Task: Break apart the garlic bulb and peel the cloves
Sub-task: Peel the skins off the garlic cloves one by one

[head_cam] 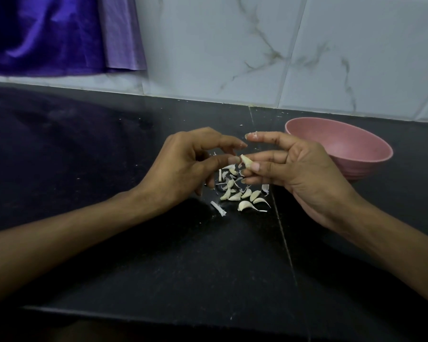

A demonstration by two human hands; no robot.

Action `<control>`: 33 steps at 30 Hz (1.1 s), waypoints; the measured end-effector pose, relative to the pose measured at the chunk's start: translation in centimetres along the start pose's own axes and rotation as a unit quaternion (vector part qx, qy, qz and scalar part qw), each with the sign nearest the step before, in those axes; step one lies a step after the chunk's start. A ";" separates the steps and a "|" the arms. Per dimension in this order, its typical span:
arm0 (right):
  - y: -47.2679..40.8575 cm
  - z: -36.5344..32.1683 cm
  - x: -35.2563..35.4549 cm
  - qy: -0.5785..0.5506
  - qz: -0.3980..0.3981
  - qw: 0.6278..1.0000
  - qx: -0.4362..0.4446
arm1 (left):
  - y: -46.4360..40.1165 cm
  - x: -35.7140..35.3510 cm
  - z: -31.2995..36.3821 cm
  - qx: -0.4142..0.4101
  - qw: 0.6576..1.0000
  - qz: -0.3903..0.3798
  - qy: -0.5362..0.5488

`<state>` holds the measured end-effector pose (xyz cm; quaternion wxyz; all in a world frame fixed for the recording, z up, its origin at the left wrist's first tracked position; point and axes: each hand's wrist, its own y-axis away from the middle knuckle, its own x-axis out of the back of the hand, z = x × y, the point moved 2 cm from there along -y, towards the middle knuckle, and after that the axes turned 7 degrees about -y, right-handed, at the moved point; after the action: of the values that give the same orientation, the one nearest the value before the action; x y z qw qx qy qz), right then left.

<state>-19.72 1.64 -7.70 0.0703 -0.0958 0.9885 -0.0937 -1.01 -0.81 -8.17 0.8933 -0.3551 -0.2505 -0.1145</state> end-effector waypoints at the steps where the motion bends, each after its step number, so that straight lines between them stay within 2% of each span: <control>1: 0.0 0.0 -0.1 0.007 -0.003 1.000 0.000 | 0.0 0.0 0.0 -0.004 1.000 -0.003 -0.004; 14: 0.0 0.1 -0.3 0.054 -0.027 0.998 0.006 | 0.1 0.1 0.4 -0.020 0.998 0.008 -0.067; 21: 0.0 0.2 -0.3 0.061 -0.041 0.997 0.013 | 0.2 -0.3 0.5 0.017 0.998 -0.037 -0.052; 26: 0.0 0.3 -0.4 0.067 -0.050 0.996 0.025 | 0.1 -0.3 0.6 0.047 0.998 -0.035 -0.017; 33: 0.0 0.1 -0.3 0.124 -0.040 0.989 0.065 | 0.1 -0.2 0.9 0.048 0.999 -0.021 0.003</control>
<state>-19.45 1.68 -7.74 -0.0503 -0.1181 0.9767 -0.1720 -1.47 -0.10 -7.81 0.9074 -0.3062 -0.2608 -0.1221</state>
